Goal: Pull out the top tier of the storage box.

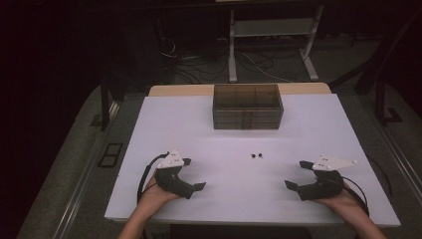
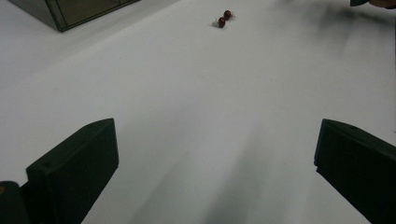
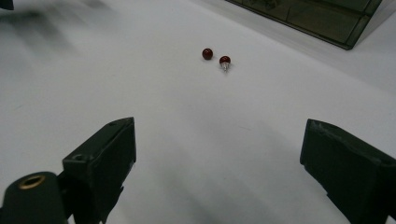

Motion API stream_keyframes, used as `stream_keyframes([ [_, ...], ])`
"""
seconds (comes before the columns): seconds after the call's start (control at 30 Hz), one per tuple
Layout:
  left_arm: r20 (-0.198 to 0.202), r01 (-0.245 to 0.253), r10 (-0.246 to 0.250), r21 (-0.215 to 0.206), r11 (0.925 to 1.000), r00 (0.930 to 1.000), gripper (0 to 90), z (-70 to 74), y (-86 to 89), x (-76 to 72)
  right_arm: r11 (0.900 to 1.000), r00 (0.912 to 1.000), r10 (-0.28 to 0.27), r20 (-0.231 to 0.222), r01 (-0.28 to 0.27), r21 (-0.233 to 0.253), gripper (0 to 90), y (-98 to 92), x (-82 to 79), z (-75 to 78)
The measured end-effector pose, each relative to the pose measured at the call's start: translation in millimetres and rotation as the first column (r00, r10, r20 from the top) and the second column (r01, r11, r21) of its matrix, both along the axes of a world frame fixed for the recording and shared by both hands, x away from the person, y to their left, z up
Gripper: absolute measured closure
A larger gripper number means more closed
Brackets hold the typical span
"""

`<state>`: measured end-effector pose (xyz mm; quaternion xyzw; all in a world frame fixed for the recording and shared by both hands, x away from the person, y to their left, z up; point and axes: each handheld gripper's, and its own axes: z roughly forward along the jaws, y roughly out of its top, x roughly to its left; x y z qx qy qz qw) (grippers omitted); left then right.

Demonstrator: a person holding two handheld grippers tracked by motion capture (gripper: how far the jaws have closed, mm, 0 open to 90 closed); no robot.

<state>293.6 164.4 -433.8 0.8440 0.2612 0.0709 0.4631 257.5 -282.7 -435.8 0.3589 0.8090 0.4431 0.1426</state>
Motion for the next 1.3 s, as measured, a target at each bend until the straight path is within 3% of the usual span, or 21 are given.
stream_keyframes([
  [0.5,-0.006,-0.001,0.001,-0.003,1.0,1.0,0.0,-0.6,-6.9,6.0,1.0,1.0,0.002,-0.006,-0.002,0.008,9.9,0.2,0.3,-2.7],
  [1.03,-0.001,0.002,-0.002,-0.033,0.9995,1.0,0.0,1.0,-12.7,12.5,0.999,0.9997,0.002,-0.026,-0.001,0.037,9.9,-2.5,1.5,-5.9],
  [1.3,-0.001,0.004,-0.005,-0.064,0.9979,1.0,0.0,2.9,-17.8,19.4,0.999,0.9999,-0.002,-0.013,0.002,0.032,9.9,-2.1,-0.8,-4.0],
])
